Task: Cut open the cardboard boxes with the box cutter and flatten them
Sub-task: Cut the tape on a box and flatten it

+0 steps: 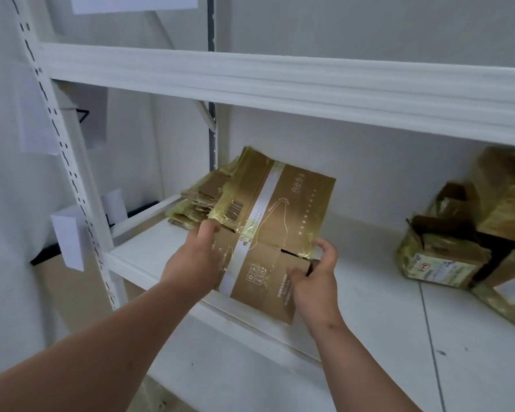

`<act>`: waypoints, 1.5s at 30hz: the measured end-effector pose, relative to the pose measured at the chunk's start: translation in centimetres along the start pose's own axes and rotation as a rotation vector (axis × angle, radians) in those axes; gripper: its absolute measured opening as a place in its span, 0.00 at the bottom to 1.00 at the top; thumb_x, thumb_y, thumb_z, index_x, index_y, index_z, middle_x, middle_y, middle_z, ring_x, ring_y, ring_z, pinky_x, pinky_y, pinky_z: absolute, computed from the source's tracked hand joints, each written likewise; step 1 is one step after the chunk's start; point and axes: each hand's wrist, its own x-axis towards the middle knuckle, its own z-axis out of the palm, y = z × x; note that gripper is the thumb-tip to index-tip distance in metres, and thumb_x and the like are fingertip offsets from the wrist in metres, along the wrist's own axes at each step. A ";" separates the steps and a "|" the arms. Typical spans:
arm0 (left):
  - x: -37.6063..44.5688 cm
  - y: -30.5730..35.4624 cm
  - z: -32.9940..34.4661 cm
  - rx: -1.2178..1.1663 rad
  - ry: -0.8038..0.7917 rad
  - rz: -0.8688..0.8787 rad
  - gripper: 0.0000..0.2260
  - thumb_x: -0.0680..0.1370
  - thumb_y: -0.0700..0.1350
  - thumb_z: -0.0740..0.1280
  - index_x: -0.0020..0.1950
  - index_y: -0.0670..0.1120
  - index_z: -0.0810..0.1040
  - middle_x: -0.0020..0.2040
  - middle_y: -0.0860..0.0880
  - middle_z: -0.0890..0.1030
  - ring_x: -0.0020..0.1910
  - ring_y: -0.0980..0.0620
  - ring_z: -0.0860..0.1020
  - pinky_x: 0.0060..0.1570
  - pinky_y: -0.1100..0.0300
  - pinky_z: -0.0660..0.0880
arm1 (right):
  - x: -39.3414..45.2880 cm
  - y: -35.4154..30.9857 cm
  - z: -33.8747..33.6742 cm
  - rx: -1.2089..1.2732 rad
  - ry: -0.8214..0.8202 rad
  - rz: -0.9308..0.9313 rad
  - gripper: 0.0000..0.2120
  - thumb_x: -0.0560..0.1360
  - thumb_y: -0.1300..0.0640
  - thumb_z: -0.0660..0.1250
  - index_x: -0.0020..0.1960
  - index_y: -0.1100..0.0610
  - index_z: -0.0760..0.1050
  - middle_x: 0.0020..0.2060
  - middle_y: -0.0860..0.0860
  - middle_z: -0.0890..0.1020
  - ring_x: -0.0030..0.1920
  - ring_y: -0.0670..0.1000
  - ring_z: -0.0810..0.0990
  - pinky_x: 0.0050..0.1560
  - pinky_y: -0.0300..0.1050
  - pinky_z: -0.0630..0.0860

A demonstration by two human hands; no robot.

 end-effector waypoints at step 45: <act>26.2 -9.5 4.0 0.756 -0.648 0.408 0.42 0.74 0.75 0.43 0.80 0.52 0.40 0.80 0.44 0.50 0.78 0.43 0.55 0.72 0.43 0.58 | 20.0 -0.6 16.1 -1.277 -0.305 -0.148 0.34 0.78 0.31 0.37 0.80 0.45 0.42 0.80 0.45 0.39 0.78 0.49 0.34 0.71 0.60 0.26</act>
